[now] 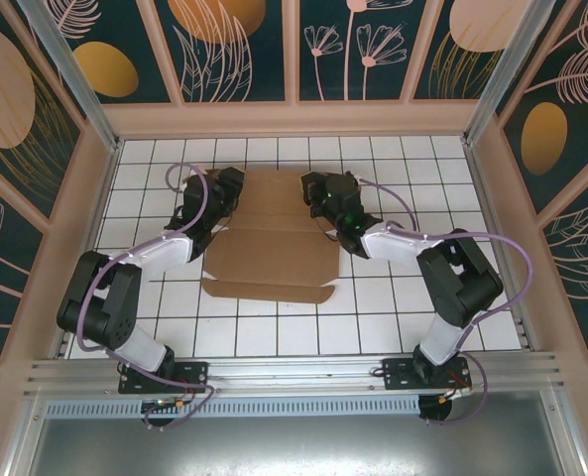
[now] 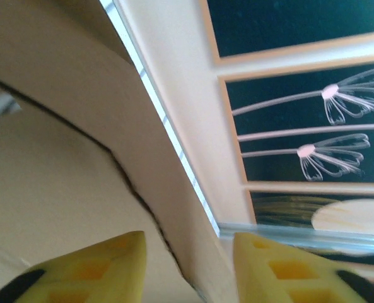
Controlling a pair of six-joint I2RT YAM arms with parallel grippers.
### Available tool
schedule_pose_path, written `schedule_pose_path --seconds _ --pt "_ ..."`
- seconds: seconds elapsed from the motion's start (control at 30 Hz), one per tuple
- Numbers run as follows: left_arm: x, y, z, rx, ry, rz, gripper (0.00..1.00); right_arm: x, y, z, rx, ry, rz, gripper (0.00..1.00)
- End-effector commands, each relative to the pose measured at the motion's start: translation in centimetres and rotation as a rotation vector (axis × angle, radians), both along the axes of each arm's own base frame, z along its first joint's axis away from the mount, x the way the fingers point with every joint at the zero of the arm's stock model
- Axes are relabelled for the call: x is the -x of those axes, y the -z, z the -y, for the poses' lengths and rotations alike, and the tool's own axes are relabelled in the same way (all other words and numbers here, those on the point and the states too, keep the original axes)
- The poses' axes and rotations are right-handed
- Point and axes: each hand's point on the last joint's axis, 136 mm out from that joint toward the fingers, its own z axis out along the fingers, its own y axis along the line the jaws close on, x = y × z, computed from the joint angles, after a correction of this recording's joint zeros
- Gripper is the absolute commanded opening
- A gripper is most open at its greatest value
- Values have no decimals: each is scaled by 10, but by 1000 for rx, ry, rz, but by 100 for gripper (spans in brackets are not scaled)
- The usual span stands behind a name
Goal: Fold the paper box
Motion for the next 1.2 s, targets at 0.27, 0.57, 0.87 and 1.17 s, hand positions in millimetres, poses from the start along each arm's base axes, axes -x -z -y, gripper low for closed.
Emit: schedule_pose_path --seconds 0.27,0.57,0.87,1.17 --pt "-3 -13 32 135 115 76 43 -3 -4 7 -46 11 64 5" --pt "-2 10 27 140 56 5 40 -2 -5 9 -52 8 73 5" --pt "-16 0 28 131 32 35 37 0 -1 3 -48 -29 79 3" --pt "-22 3 24 125 1 29 3 -3 -1 -1 -29 -90 110 6"
